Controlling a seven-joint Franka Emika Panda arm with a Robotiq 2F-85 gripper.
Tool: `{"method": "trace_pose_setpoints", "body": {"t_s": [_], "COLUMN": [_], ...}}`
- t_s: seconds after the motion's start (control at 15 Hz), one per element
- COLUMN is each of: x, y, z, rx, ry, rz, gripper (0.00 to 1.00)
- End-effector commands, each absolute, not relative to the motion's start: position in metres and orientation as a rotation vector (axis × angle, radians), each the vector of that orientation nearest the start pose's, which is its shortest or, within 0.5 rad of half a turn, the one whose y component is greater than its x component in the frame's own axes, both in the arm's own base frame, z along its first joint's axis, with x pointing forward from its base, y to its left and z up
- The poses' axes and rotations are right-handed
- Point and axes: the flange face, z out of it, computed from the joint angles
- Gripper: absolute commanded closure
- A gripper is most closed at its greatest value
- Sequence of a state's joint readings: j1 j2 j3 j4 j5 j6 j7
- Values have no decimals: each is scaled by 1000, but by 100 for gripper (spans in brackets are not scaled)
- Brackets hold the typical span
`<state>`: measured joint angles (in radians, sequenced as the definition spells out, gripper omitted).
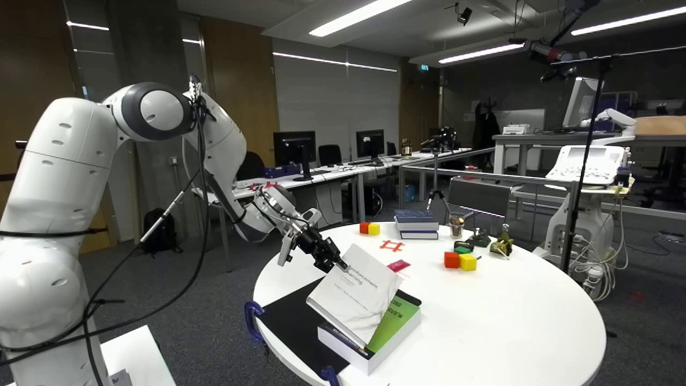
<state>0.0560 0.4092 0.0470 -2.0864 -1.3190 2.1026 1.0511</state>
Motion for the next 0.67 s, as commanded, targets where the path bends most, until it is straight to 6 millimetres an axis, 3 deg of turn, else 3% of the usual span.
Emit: {"method": "trace_pose_setpoints", "body": {"t_s": [0.0,0.33,0.6], "x": [580,589,607], "y": [-18,-42,-48], "z": [250,236,223], "rx": [2185,2190,2171], "ry": [-41,-81,-51], "rz": [261,154,82], "gripper": [84,84,84]}}
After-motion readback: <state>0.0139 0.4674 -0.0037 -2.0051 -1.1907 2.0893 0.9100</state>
